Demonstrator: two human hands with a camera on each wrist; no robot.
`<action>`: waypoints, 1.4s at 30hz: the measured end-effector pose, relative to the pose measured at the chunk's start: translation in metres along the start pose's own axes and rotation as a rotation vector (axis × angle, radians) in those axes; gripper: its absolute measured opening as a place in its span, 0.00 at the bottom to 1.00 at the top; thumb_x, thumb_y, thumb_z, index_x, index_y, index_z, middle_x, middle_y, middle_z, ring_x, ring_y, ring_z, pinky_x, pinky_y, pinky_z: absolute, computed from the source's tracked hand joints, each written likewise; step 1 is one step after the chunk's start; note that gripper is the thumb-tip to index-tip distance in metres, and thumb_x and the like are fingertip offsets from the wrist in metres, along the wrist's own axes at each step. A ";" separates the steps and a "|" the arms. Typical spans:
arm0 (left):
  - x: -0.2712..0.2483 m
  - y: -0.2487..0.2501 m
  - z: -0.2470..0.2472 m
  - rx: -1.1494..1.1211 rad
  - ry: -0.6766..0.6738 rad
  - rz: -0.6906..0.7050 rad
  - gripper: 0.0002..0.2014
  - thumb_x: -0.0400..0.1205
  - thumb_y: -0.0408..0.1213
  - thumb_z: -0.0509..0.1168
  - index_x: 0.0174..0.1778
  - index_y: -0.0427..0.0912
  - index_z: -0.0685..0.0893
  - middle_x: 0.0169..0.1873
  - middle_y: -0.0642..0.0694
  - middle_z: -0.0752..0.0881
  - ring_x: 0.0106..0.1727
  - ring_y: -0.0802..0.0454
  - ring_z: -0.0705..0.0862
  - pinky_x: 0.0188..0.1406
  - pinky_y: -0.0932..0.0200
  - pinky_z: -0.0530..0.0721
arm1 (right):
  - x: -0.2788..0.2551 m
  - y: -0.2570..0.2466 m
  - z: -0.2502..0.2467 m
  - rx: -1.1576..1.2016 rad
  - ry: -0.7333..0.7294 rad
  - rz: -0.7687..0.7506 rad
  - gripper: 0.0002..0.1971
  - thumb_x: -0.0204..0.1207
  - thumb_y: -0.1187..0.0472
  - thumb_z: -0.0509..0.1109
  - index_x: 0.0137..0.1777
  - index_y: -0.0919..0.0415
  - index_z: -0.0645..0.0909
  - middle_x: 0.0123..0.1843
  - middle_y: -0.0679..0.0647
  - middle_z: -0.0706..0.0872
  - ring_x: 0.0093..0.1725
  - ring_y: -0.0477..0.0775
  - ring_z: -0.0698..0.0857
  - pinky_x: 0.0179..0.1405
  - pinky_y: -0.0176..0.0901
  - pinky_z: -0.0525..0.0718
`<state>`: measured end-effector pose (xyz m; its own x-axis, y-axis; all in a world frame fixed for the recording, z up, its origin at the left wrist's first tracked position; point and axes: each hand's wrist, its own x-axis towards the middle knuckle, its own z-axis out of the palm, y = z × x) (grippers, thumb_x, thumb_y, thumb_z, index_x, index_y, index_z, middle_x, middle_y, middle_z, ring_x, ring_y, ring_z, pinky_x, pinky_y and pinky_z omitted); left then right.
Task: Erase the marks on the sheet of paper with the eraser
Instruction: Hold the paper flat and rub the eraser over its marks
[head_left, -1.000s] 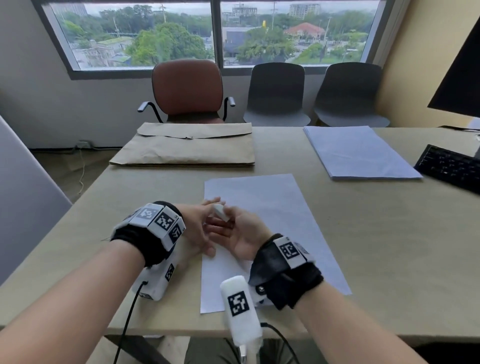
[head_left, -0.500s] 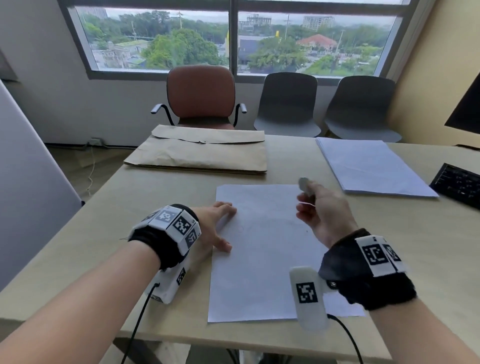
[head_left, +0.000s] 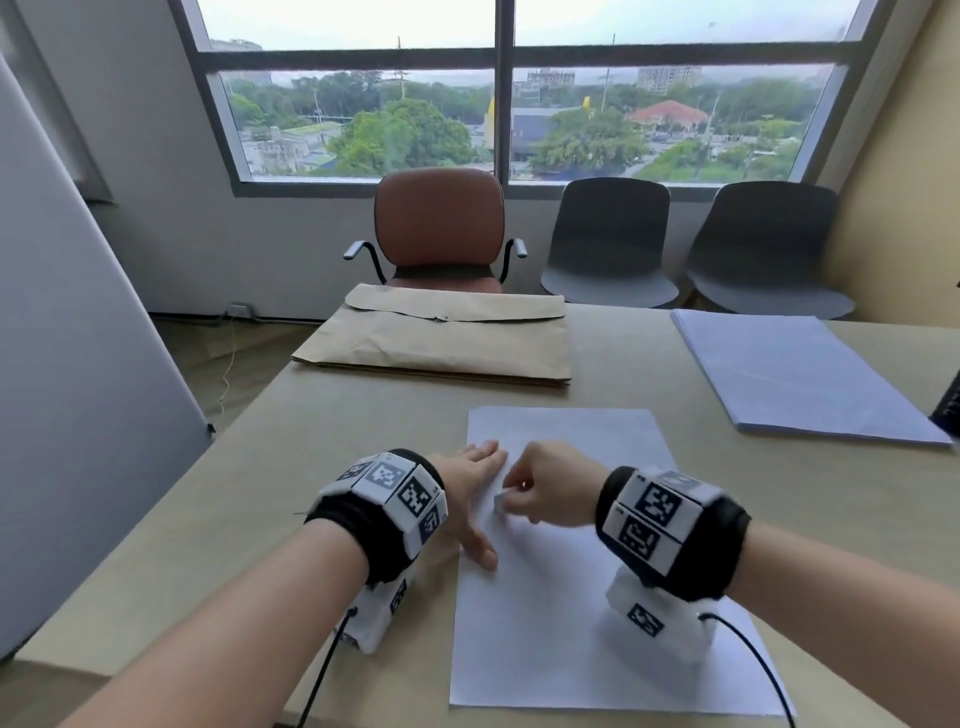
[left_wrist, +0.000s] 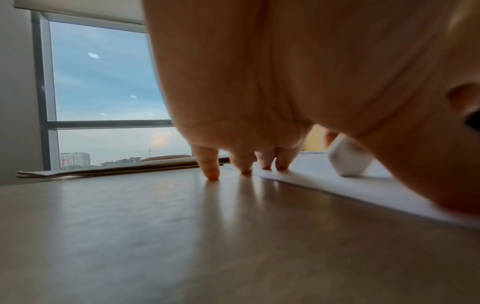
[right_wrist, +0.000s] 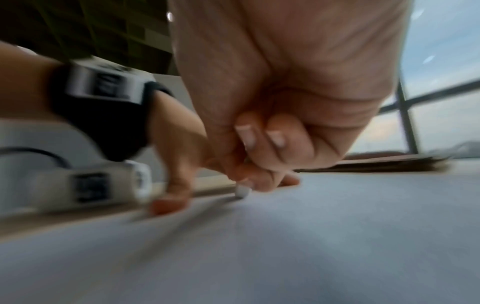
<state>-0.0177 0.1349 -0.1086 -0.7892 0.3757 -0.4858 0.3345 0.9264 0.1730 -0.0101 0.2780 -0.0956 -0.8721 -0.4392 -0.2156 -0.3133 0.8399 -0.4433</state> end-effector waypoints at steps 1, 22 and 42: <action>0.000 0.001 -0.001 0.003 -0.010 0.001 0.61 0.69 0.52 0.76 0.83 0.44 0.35 0.83 0.48 0.35 0.83 0.54 0.37 0.81 0.58 0.43 | -0.004 -0.002 0.003 -0.008 -0.020 -0.017 0.12 0.73 0.61 0.65 0.39 0.70 0.86 0.27 0.54 0.85 0.21 0.42 0.74 0.24 0.27 0.70; 0.000 0.002 0.001 0.029 0.002 -0.005 0.61 0.69 0.53 0.76 0.83 0.47 0.35 0.83 0.49 0.36 0.84 0.53 0.37 0.81 0.57 0.42 | 0.007 -0.009 0.008 0.016 0.005 0.014 0.11 0.73 0.63 0.65 0.30 0.64 0.78 0.23 0.48 0.70 0.32 0.53 0.72 0.26 0.37 0.68; 0.000 -0.001 0.001 0.046 -0.027 -0.005 0.62 0.69 0.55 0.76 0.82 0.44 0.33 0.83 0.49 0.34 0.83 0.54 0.36 0.80 0.58 0.40 | -0.007 -0.009 0.003 -0.051 -0.126 -0.008 0.20 0.74 0.60 0.66 0.20 0.58 0.71 0.14 0.48 0.72 0.21 0.46 0.69 0.19 0.30 0.64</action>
<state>-0.0180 0.1344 -0.1093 -0.7772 0.3693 -0.5095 0.3541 0.9260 0.1310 0.0004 0.2723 -0.0926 -0.8163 -0.4797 -0.3217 -0.3413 0.8500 -0.4013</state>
